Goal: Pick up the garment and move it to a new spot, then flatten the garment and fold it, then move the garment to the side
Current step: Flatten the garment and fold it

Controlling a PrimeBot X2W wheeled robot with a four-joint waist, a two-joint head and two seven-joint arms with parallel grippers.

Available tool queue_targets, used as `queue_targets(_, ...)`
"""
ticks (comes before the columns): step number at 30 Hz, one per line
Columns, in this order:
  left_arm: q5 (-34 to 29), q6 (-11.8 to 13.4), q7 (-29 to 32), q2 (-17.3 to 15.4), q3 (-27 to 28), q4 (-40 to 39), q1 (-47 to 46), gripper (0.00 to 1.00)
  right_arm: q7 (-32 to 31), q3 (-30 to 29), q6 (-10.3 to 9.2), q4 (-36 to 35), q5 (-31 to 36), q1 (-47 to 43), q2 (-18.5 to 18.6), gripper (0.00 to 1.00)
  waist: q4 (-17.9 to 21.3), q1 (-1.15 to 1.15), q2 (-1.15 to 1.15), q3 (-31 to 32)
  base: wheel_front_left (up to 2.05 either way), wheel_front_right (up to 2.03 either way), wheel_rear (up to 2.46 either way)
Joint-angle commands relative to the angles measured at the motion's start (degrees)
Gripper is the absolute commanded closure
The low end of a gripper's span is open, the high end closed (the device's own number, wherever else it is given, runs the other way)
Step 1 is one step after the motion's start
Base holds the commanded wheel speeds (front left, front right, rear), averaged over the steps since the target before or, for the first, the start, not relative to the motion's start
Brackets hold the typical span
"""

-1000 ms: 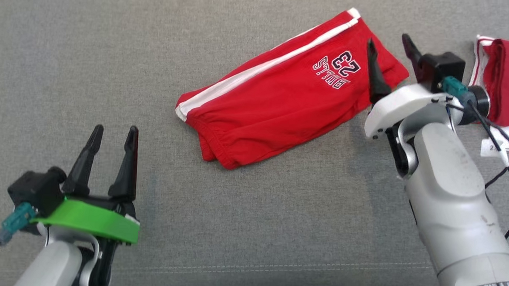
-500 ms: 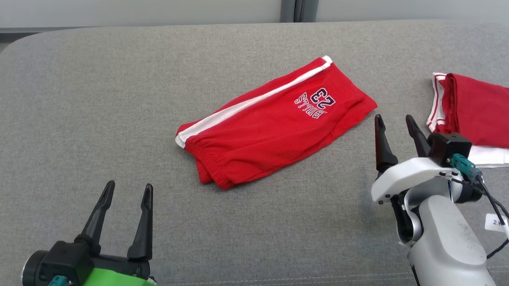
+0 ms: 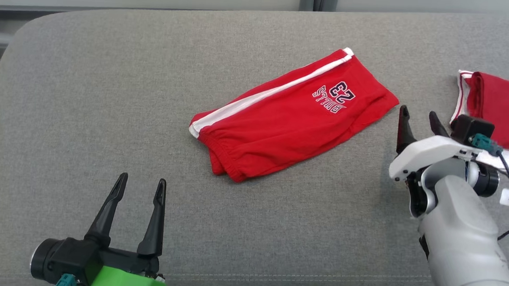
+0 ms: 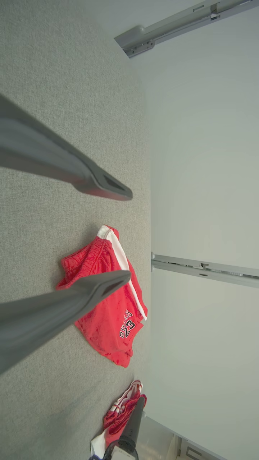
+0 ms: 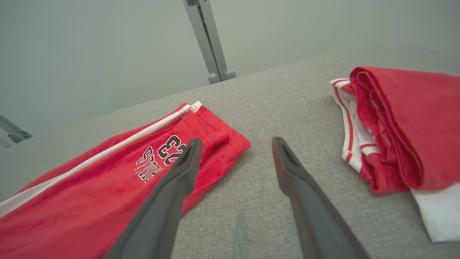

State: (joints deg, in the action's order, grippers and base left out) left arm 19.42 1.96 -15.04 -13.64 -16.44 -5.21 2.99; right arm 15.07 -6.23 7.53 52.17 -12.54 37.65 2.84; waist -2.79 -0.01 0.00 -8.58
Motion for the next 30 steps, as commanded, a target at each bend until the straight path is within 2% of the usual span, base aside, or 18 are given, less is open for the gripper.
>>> queue_targets(1,-0.72,-1.01,-0.08,0.36,0.57,-0.06,-1.37,0.0,0.22,-2.11,-0.1,3.01,2.1,3.24,0.15,0.0,-1.74,0.01,0.0,-2.29,0.0,0.0,0.0)
queue_targets(7,-1.7,-3.96,-0.08,1.22,1.43,0.56,-3.11,0.0,-0.12,-11.3,-0.1,12.96,9.89,12.75,0.14,0.0,-3.9,0.01,0.0,-5.27,0.0,0.0,0.0)
queue_targets(12,-2.39,-5.99,-0.08,1.99,2.1,1.25,-4.3,0.0,-1.94,-19.1,-0.1,17.01,16.89,18.11,0.15,0.0,-5.42,0.01,0.0,-7.42,0.0,0.0,0.0)
queue_targets(21,-2.94,-8.45,-0.08,2.56,2.09,2.58,-6.51,0.0,-7.48,-32.98,-0.1,14.4,31.02,21.47,0.16,0.0,-7.99,0.01,0.0,-10.88,0.0,0.0,0.0)
queue_targets(30,-2.82,-9.26,-0.08,2.04,2.27,3.48,-7.83,0.0,-10.97,-43.65,-0.1,13.97,41.18,21.28,0.17,0.0,-8.86,0.01,0.0,-11.85,0.0,0.0,0.0)
